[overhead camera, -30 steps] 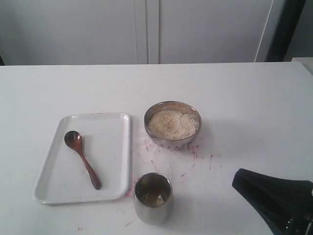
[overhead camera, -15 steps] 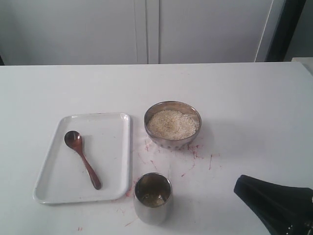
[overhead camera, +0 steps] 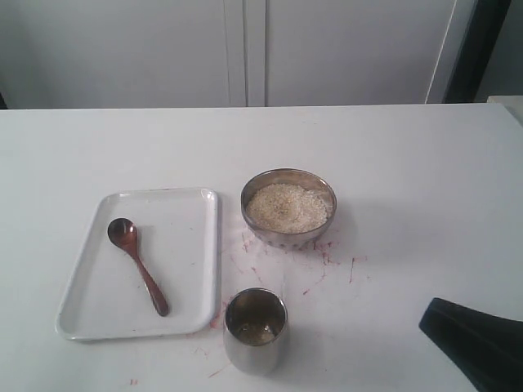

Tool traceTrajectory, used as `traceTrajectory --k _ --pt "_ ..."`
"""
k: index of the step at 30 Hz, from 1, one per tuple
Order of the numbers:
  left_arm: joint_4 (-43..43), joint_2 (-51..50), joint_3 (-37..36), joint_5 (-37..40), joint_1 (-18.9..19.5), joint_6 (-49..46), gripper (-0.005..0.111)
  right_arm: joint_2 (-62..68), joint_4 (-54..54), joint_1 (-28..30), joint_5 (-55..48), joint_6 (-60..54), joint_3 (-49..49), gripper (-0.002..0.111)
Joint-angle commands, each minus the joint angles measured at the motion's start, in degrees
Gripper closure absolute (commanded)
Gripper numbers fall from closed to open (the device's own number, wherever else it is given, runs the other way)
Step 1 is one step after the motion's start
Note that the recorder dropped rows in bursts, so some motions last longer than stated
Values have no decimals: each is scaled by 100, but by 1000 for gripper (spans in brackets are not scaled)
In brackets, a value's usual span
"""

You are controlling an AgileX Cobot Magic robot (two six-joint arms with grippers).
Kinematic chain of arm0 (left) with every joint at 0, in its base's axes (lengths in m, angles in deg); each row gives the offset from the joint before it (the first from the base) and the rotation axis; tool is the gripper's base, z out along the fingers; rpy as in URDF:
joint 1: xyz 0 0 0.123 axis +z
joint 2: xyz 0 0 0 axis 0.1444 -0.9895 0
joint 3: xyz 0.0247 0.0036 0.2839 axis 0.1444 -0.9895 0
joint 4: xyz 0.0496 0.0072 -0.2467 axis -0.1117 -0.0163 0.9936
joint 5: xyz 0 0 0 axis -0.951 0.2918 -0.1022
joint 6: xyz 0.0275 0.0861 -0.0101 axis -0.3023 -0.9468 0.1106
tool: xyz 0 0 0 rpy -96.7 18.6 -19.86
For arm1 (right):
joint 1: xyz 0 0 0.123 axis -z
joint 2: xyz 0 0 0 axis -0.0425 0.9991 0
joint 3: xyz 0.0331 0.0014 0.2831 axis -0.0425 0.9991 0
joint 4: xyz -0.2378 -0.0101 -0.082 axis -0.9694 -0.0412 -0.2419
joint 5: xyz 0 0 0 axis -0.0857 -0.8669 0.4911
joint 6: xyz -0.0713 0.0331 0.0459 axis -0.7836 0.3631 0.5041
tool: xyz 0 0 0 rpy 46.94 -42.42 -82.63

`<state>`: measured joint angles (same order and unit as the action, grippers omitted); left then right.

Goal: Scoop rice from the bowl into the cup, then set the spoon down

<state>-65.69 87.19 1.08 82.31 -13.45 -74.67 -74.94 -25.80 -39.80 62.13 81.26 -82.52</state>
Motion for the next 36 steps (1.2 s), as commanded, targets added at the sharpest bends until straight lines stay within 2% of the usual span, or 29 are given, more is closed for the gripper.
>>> traceTrajectory --k 1,8,12,21,27,36 --pt "39 5 18 -35 -16 8 92 -828 101 5 -562 -2 43 108" --pt "39 5 18 -35 -16 8 92 -1396 101 83 -1199 -2 43 108" --pt "39 5 18 -35 -16 8 92 -1396 101 474 -1305 -25 43 108" --pt "39 5 18 -35 -16 8 92 -1396 101 1641 -1466 -15 43 108" --pt "39 5 18 -35 -16 8 92 -1396 101 2932 -1466 -15 43 108" --pt "39 5 18 -35 -16 8 92 -1396 101 4054 -1466 -15 43 108"
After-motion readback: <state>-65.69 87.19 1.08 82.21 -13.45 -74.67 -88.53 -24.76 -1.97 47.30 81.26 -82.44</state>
